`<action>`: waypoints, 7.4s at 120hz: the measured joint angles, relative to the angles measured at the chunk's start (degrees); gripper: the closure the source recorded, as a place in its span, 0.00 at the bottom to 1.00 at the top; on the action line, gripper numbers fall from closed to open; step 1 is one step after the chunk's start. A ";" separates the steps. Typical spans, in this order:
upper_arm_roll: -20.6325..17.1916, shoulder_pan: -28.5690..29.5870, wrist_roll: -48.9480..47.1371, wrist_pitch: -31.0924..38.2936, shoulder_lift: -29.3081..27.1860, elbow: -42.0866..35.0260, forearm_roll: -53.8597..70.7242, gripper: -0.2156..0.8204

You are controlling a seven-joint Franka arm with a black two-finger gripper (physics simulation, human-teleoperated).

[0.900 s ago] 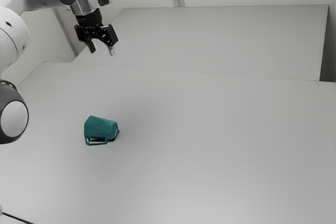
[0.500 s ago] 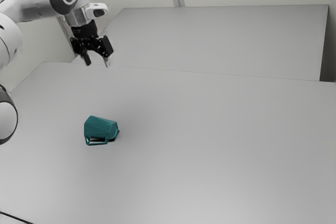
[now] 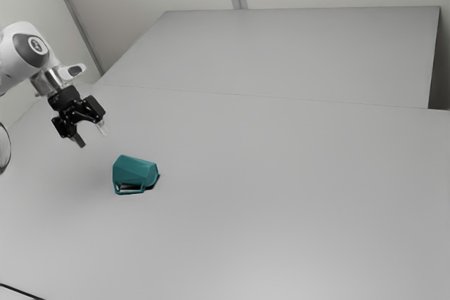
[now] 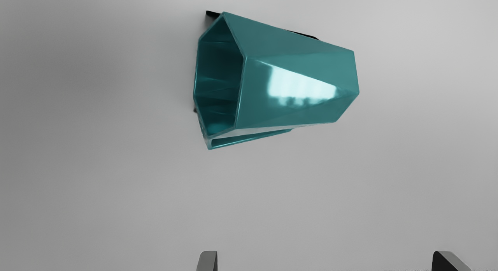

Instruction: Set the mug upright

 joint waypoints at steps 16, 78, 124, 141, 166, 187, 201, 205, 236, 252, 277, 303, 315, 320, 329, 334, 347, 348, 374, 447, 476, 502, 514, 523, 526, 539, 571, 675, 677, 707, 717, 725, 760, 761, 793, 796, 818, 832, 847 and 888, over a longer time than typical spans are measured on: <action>0.08 1.12 4.19 1.31 3.90 0.00 -2.16 0.21; 1.63 2.31 19.75 9.12 6.03 -5.68 -8.45 0.21; 1.66 1.86 27.87 14.27 6.59 -10.73 -19.55 0.21; 1.71 2.20 29.82 14.50 6.92 -12.29 -22.26 0.21; 1.99 2.36 31.93 13.63 7.04 -14.17 -26.01 0.21; 2.01 2.23 33.21 12.66 7.04 -14.84 -28.26 0.21; 2.01 2.19 33.88 11.99 7.04 -14.98 -29.41 0.21; 2.01 2.18 34.05 11.82 7.04 -15.21 -29.71 0.21; 2.05 2.10 35.09 11.37 7.04 -16.79 -30.85 0.28; 2.07 2.13 35.47 11.47 7.04 -16.94 -30.96 0.35; 2.04 2.21 35.92 11.55 7.04 -17.04 -31.17 0.47; 2.04 2.19 36.25 11.30 7.11 -17.37 -31.76 0.60; 2.03 2.21 36.37 11.22 7.12 -17.32 -31.89 0.64; 2.03 2.24 36.41 11.22 7.12 -17.31 -31.91 0.67; 2.05 2.20 36.47 11.30 7.12 -17.30 -31.90 0.72; 2.05 2.15 36.51 11.41 7.09 -17.29 -31.87 0.74; 2.04 1.91 36.58 11.76 6.99 -17.25 -31.82 0.80; 2.04 1.87 36.58 11.78 6.97 -17.24 -31.81 0.80; 2.09 0.49 36.66 12.13 5.56 -16.11 -31.76 0.89; -3.55 -7.20 32.34 17.59 -3.17 -8.22 -14.02 0.96; -8.41 -11.08 26.42 28.35 -11.91 -16.06 8.05 0.96; -17.17 -8.32 18.80 34.58 -14.97 -19.78 20.96 0.96; -18.26 -9.79 15.50 36.61 -15.02 -21.47 22.90 0.96; -18.34 -11.61 13.30 37.83 -15.02 -22.38 23.63 0.96; -18.41 -12.17 12.62 38.20 -15.03 -22.70 23.78 0.96; -18.46 -14.77 9.99 39.89 -14.92 -24.16 24.20 0.96; -18.40 -21.14 5.02 43.63 -15.09 -28.41 25.68 0.96; -18.10 -14.12 -5.66 47.84 -19.73 -37.67 32.48 0.96; -18.10 -14.11 -5.80 47.88 -19.71 -37.86 32.49 0.96; -18.11 -14.59 -7.51 49.48 -18.38 -37.94 32.77 0.96; -18.14 -14.57 -7.94 50.07 -17.17 -37.34 32.89 0.96; -18.16 -14.51 -8.24 50.60 -16.03 -36.72 32.93 0.96; -18.31 -14.33 -9.27 51.62 -14.86 -36.30 32.95 0.96; -18.32 -14.33 -9.29 51.63 -14.87 -36.30 32.95 0.96; -18.20 -14.48 -9.11 51.72 -14.96 -36.27 32.34 0.85; -18.20 -14.49 -9.08 51.72 -14.99 -36.22 32.31 0.84; -18.20 -14.56 -8.88 51.56 -15.10 -35.56 32.16 0.73; -18.23 -14.66 -8.78 51.41 -15.29 -35.27 32.14 0.64; -18.28 -14.85 -8.70 51.17 -15.51 -34.60 32.12 0.57; -18.72 -16.21 -8.54 47.01 -16.20 -30.21 30.50 0.48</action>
